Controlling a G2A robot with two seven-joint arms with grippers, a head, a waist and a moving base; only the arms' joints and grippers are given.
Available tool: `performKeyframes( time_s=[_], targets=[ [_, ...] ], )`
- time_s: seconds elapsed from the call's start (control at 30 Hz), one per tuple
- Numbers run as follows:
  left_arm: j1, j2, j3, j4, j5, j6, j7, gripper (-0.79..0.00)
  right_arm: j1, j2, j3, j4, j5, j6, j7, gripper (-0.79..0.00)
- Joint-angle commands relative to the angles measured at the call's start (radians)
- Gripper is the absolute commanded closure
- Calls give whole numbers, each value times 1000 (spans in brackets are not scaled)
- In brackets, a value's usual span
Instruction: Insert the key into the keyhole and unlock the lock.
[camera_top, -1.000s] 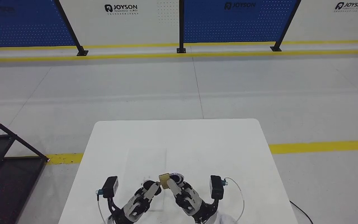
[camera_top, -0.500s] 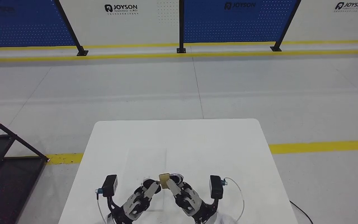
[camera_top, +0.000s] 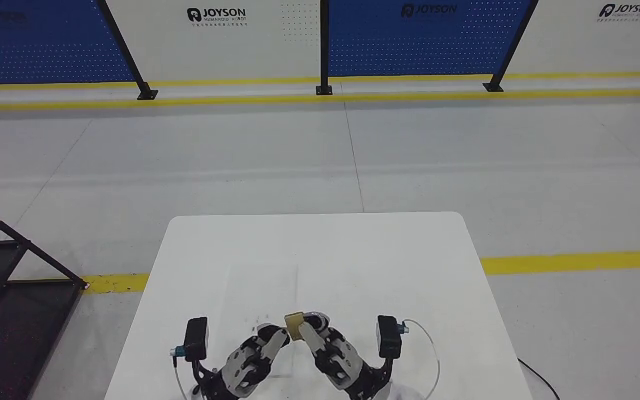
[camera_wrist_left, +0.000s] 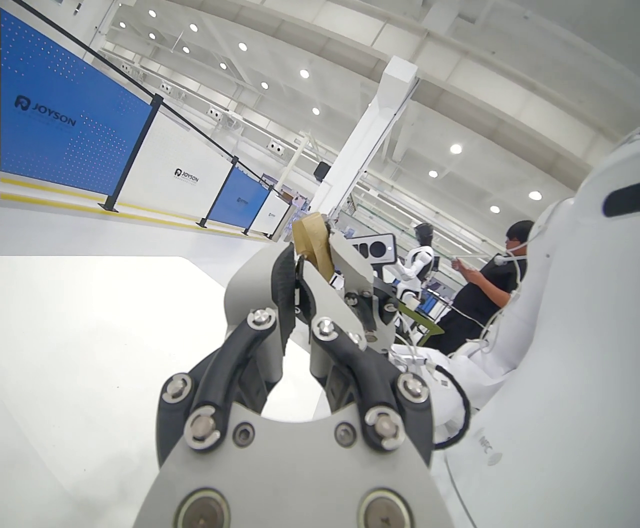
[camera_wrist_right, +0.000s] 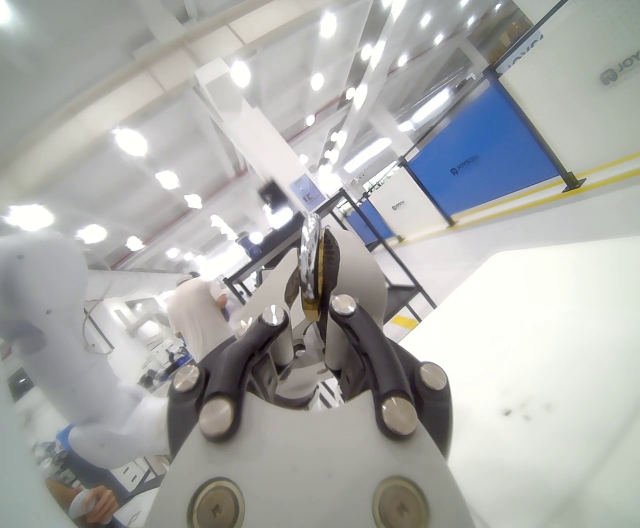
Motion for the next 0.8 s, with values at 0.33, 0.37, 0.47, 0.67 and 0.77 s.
performKeyframes(
  time_s=[0.33, 0.37, 0.47, 0.67, 0.77],
  targets=[
    [8, -9, 6, -12, 292, 134, 209, 0, -16, 9, 13, -22, 6, 5, 21, 0],
    [9, -10, 8, -12, 316, 146, 230, 0, -17, 9, 14, -23, 7, 5, 23, 0],
    [10, -10, 12, -10, 387, 180, 289, 0, -20, 11, 16, -27, 11, 10, 28, 0],
    [10, -8, 14, -2, 557, 296, 417, 0, -24, 13, 18, -33, 25, 14, 36, 0],
    [11, -7, 19, 3, 632, 367, 471, 0, -24, 15, 19, -34, 30, 15, 41, 0]
  ],
)
